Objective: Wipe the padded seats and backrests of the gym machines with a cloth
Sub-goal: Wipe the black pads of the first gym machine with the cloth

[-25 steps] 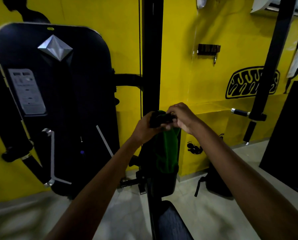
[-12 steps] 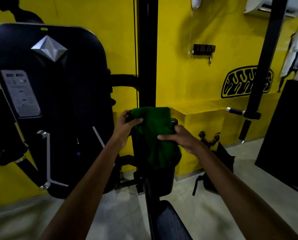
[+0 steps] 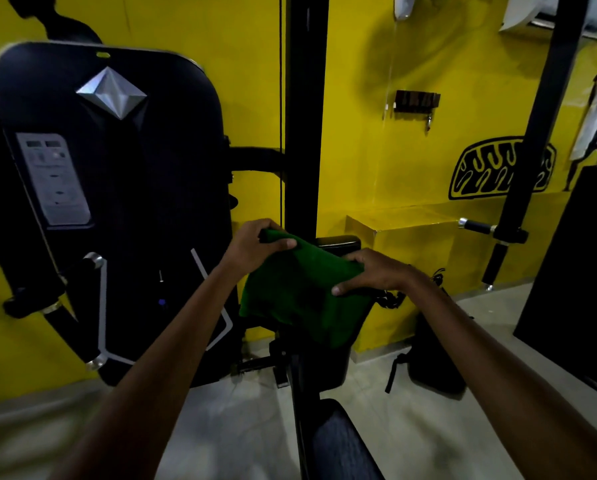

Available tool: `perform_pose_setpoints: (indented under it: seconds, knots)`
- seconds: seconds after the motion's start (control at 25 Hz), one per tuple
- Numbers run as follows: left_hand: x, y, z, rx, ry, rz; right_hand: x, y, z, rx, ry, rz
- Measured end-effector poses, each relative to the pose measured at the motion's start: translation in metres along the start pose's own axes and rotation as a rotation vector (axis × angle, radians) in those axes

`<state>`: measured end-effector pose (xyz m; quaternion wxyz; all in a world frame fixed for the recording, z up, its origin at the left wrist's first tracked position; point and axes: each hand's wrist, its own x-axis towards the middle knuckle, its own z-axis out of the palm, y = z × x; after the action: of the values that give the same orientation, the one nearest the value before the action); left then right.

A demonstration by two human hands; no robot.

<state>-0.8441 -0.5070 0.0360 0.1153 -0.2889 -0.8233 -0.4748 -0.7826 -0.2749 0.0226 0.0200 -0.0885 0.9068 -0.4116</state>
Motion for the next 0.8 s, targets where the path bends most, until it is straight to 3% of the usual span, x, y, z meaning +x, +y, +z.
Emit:
perform_pose_setpoints:
  seconds: [0.12, 0.24, 0.36, 0.56, 0.72, 0.8]
  knots:
    - [-0.007, 0.001, 0.015, 0.022, 0.087, -0.071, -0.007, 0.01, 0.006, 0.133, 0.187, 0.013]
    - [-0.009, 0.001, 0.022, -0.008, 0.128, -0.093, -0.022, 0.017, 0.008, 0.415, 0.05, 0.064]
    - [-0.014, -0.008, 0.023, -0.197, 0.146, -0.142, -0.033, 0.021, 0.006, 0.415, -0.039, 0.075]
    - [-0.019, -0.009, 0.032, -0.519, 0.212, -0.272, -0.028, 0.029, 0.02, 0.915, 0.26, -0.025]
    - [-0.018, -0.018, 0.029, -0.54, 0.264, -0.344, -0.021, 0.035, 0.025, 0.84, 0.313, -0.028]
    - [-0.019, -0.02, 0.027, -0.557, 0.282, -0.372, -0.018, 0.034, 0.021, 0.826, 0.419, -0.04]
